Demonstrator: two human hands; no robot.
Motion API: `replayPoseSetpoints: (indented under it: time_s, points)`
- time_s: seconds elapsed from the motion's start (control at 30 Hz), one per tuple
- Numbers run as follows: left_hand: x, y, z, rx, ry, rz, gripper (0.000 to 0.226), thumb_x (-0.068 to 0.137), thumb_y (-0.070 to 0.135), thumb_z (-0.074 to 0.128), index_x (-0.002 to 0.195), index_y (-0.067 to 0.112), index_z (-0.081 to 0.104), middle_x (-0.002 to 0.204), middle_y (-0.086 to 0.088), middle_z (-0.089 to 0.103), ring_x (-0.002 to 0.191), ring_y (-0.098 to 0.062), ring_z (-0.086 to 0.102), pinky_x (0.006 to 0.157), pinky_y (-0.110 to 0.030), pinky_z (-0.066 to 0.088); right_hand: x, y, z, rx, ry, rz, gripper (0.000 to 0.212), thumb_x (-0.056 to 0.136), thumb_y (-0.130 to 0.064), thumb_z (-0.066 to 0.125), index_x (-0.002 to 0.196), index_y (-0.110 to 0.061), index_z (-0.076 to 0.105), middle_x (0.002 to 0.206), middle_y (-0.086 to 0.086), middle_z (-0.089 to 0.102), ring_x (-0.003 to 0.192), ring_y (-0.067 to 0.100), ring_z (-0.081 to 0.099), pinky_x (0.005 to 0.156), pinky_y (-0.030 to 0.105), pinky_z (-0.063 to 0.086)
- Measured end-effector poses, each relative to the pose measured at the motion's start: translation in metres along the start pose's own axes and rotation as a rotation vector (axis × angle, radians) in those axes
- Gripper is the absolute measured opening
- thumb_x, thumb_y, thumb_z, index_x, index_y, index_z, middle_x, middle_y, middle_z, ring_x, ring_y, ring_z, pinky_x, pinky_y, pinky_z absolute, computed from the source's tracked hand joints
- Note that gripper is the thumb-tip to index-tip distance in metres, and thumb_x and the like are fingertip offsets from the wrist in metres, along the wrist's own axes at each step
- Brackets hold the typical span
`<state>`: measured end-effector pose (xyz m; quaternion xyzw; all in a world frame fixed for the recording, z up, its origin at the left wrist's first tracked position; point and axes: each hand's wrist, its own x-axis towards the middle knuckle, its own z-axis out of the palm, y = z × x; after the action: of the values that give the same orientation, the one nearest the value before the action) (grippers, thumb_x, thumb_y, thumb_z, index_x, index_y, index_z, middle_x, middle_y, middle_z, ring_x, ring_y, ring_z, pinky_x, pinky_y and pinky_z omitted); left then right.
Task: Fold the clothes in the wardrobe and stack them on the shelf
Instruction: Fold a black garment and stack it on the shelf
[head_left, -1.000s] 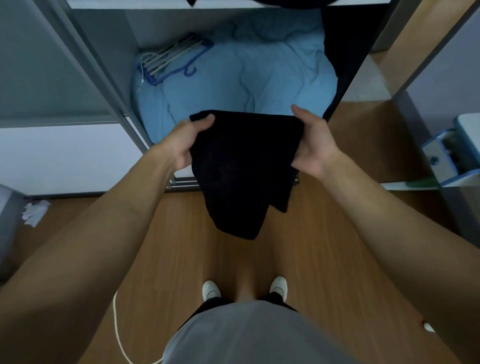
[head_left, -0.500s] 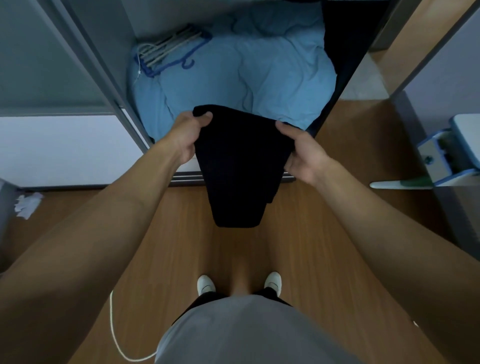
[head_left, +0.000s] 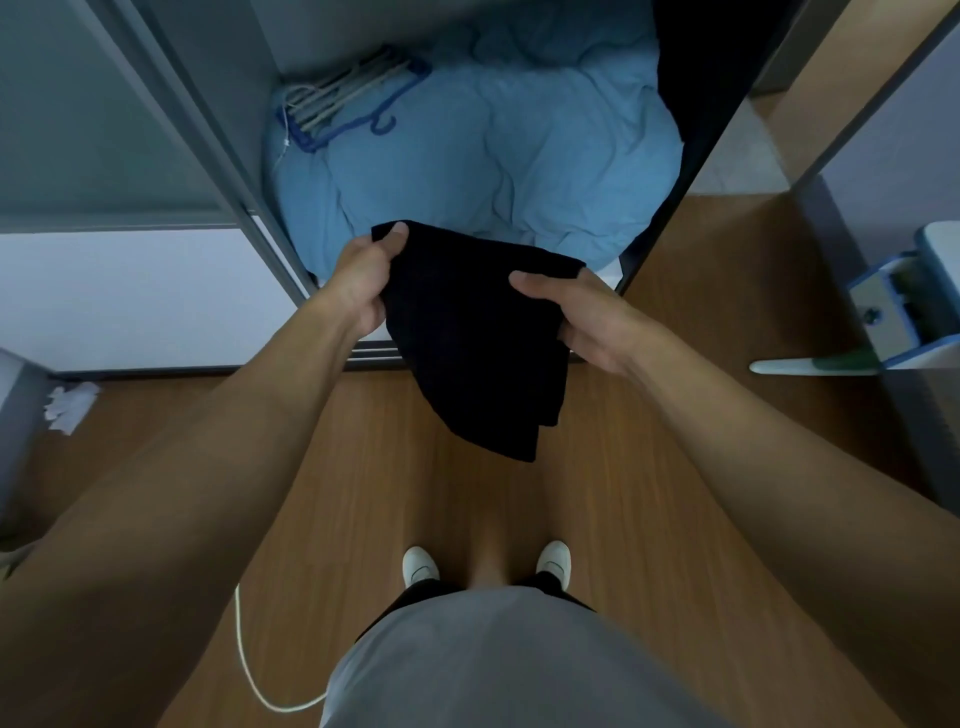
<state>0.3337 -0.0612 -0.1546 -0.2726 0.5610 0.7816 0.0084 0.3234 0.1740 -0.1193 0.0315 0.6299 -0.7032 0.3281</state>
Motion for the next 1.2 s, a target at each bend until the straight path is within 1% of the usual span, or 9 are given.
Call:
replayPoseSetpoints:
  time_s: [0.13, 0.23, 0.43, 0.57, 0.77, 0.87, 1.07, 1.13, 1.2]
  points:
    - [0.0, -0.002, -0.005, -0.018, -0.107, -0.03, 0.039, 0.092, 0.04, 0.068, 0.116, 0.009, 0.07, 0.111, -0.008, 0.076, 0.104, -0.021, 0.072, 0.08, -0.029, 0.059, 0.005, 0.002, 0.002, 0.109, 0.109, -0.033, 0.031, 0.097, -0.014, 0.064, 0.124, 0.001, 0.064, 0.118, 0.018, 0.071, 0.11, 0.032, 0.068, 0.093, 0.042, 0.057]
    - [0.001, -0.008, -0.011, 0.073, -0.144, -0.001, 0.039, 0.093, 0.035, 0.068, 0.121, 0.009, 0.066, 0.113, -0.006, 0.075, 0.107, -0.02, 0.071, 0.086, -0.027, 0.057, 0.009, 0.003, 0.006, 0.256, 0.134, 0.032, 0.031, 0.096, -0.015, 0.066, 0.124, -0.002, 0.065, 0.116, 0.015, 0.073, 0.107, 0.03, 0.07, 0.095, 0.048, 0.056]
    - [0.001, -0.008, -0.013, 0.016, -0.143, 0.042, 0.032, 0.098, 0.025, 0.062, 0.119, 0.001, 0.066, 0.112, -0.011, 0.075, 0.107, -0.022, 0.071, 0.083, -0.024, 0.056, 0.007, 0.0, 0.006, 0.53, 0.093, 0.159, 0.044, 0.093, -0.009, 0.063, 0.136, -0.003, 0.057, 0.127, 0.014, 0.064, 0.111, 0.028, 0.063, 0.102, 0.045, 0.051]
    - [-0.002, -0.012, -0.013, 0.027, -0.176, 0.031, 0.034, 0.099, 0.024, 0.06, 0.123, 0.001, 0.064, 0.116, -0.011, 0.073, 0.108, -0.021, 0.07, 0.083, -0.023, 0.056, 0.007, 0.004, 0.003, 0.558, 0.091, 0.184, 0.035, 0.094, -0.005, 0.06, 0.129, -0.003, 0.062, 0.128, 0.014, 0.066, 0.117, 0.03, 0.064, 0.101, 0.046, 0.052]
    - [0.004, -0.014, -0.003, 0.173, -0.032, 0.094, 0.021, 0.101, 0.024, 0.057, 0.106, 0.009, 0.071, 0.097, -0.005, 0.078, 0.096, -0.021, 0.074, 0.077, -0.025, 0.058, 0.006, 0.006, 0.002, 0.519, 0.109, 0.206, 0.027, 0.093, -0.003, 0.061, 0.12, -0.002, 0.065, 0.116, 0.014, 0.071, 0.11, 0.03, 0.067, 0.098, 0.046, 0.054]
    - [0.005, -0.014, 0.001, 0.141, 0.005, 0.107, 0.021, 0.102, 0.025, 0.055, 0.101, 0.011, 0.071, 0.094, -0.004, 0.079, 0.092, -0.02, 0.075, 0.074, -0.026, 0.058, 0.005, 0.005, 0.0, 0.465, 0.083, 0.188, 0.033, 0.093, -0.004, 0.062, 0.126, -0.003, 0.064, 0.123, 0.015, 0.069, 0.116, 0.03, 0.066, 0.099, 0.046, 0.054]
    - [0.005, -0.007, -0.004, -0.025, 0.066, 0.0, 0.024, 0.102, 0.027, 0.055, 0.103, 0.008, 0.071, 0.094, -0.008, 0.078, 0.088, -0.022, 0.076, 0.068, -0.031, 0.06, 0.002, 0.005, -0.003, -0.039, -0.013, 0.038, 0.036, 0.097, -0.006, 0.059, 0.132, 0.0, 0.057, 0.13, 0.019, 0.065, 0.117, 0.031, 0.064, 0.102, 0.049, 0.051]
    - [0.006, -0.003, -0.004, -0.042, 0.047, -0.031, 0.027, 0.1, 0.031, 0.058, 0.108, 0.009, 0.071, 0.099, -0.008, 0.078, 0.091, -0.021, 0.075, 0.071, -0.031, 0.06, 0.003, 0.005, -0.001, -0.019, 0.029, -0.004, 0.035, 0.098, -0.003, 0.057, 0.133, 0.003, 0.055, 0.128, 0.022, 0.065, 0.117, 0.035, 0.063, 0.102, 0.051, 0.05]
    - [0.005, -0.001, -0.005, -0.038, -0.004, -0.039, 0.031, 0.096, 0.037, 0.061, 0.113, 0.012, 0.07, 0.106, -0.005, 0.077, 0.097, -0.019, 0.074, 0.077, -0.031, 0.06, 0.004, 0.004, 0.002, 0.095, 0.074, -0.018, 0.034, 0.099, 0.0, 0.054, 0.133, 0.006, 0.054, 0.119, 0.021, 0.066, 0.108, 0.033, 0.065, 0.1, 0.049, 0.051]
